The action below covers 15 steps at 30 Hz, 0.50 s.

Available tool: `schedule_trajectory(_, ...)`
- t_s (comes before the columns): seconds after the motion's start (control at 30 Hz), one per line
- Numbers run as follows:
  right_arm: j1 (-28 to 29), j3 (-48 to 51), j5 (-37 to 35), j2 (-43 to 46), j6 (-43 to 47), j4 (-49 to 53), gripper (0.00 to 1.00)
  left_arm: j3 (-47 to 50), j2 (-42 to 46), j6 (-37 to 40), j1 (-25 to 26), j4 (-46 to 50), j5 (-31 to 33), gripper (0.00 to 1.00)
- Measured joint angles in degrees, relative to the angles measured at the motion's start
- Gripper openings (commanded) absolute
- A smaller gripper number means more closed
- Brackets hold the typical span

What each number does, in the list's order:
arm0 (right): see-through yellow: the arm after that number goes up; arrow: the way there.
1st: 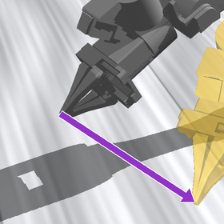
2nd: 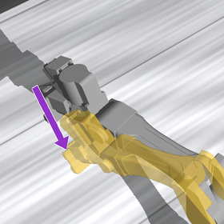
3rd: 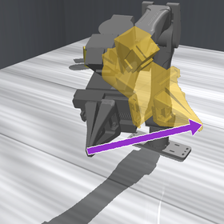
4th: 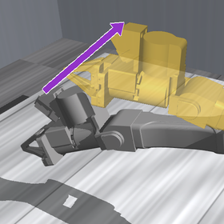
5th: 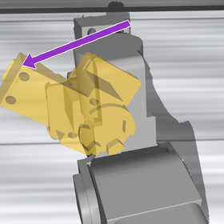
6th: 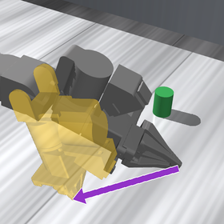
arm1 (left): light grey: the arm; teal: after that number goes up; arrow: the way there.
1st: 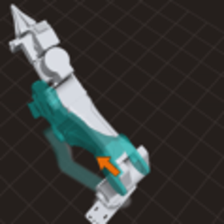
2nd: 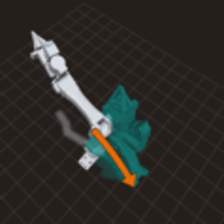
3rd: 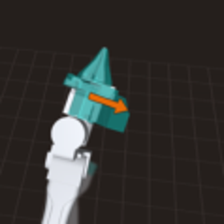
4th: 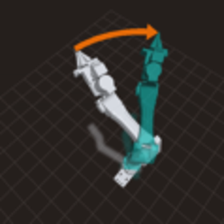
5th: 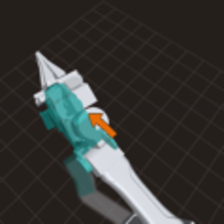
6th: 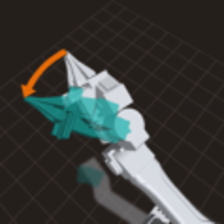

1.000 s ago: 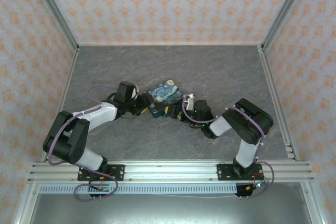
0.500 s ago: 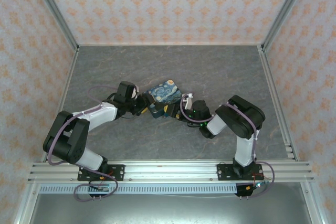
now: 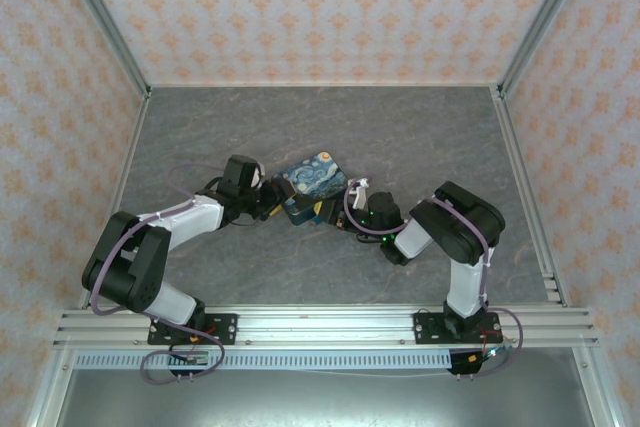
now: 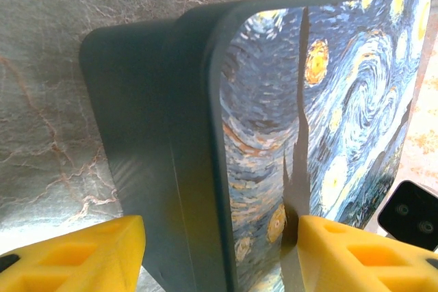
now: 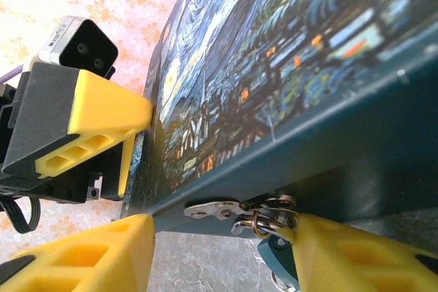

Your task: Unlock the padlock with the key

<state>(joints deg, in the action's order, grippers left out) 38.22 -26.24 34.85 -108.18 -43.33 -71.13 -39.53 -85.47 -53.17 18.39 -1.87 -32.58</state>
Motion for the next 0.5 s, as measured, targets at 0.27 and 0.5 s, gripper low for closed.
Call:
schedule_trajectory(0.27,0.0,0.96,-0.15,0.68,0.55,1.2,0.4,0.22,0.0,-0.39,0.0,-0.37,-0.02,0.6)
schedule_trajectory(0.5,0.0,1.4,-0.52,1.11,0.81,1.97,0.33,0.22,-0.02,-0.39,0.0,-0.37,-0.04,0.6)
